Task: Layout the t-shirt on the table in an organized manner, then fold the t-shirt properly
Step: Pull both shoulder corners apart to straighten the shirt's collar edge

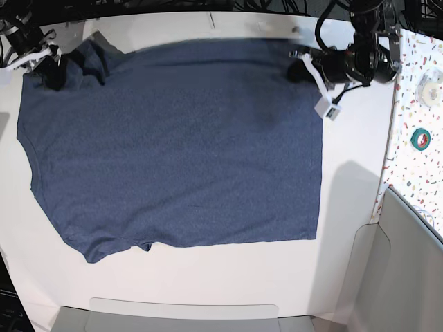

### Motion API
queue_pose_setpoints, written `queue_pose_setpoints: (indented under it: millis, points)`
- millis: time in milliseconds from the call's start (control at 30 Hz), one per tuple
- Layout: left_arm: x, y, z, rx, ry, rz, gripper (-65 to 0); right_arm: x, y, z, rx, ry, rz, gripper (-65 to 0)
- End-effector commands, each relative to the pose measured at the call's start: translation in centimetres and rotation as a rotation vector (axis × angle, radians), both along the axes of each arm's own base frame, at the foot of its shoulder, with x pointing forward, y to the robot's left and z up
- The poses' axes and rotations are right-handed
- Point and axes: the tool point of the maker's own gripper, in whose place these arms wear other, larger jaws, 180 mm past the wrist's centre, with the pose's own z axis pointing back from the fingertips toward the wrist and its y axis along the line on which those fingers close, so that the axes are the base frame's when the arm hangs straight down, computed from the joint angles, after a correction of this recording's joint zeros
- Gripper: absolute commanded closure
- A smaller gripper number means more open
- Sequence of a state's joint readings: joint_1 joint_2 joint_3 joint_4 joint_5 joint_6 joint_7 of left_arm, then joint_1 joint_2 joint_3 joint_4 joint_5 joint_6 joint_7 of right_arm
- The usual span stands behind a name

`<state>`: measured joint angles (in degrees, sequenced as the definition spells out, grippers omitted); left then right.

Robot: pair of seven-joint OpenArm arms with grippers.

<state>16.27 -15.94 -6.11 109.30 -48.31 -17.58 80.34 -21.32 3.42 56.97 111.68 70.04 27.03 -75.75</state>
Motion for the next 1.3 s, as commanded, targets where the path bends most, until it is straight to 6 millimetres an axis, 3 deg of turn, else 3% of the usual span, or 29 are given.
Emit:
queue_pose_setpoints:
  millis: [0,267,400,600,867,1033,1267]
  points:
    - [1.1,-0.3,1.0,-0.014,-0.044,0.0,0.0,1.1,-0.1,1.6,-0.009,-0.065,0.003,0.0]
    - [5.8,-1.6,3.4,-0.058,-0.156,0.008,0.0,5.5,-0.3,4.9,-0.023,-0.218,-0.005,0.0]
    - [7.4,-1.3,2.7,-0.078,-0.132,0.033,0.0,6.9,-1.1,5.0,-0.073,-0.211,-0.036,0.0]
    - [9.1,-0.3,0.8,-0.1,-0.063,0.078,0.0,9.5,0.1,4.6,-0.14,-0.175,0.008,0.0]
    - [10.3,-0.1,-0.2,-0.12,-0.02,0.1,0.0,11.8,1.0,4.2,-0.235,-0.127,0.043,0.0]
    - [10.6,0.0,-0.1,-0.12,-0.023,0.1,0.0,12.7,1.7,3.4,-0.258,-0.091,0.074,0.0]
    - [10.6,0.0,-0.1,-0.118,-0.022,0.101,-0.1,14.1,2.2,-0.5,-0.193,0.016,0.11,0.0]
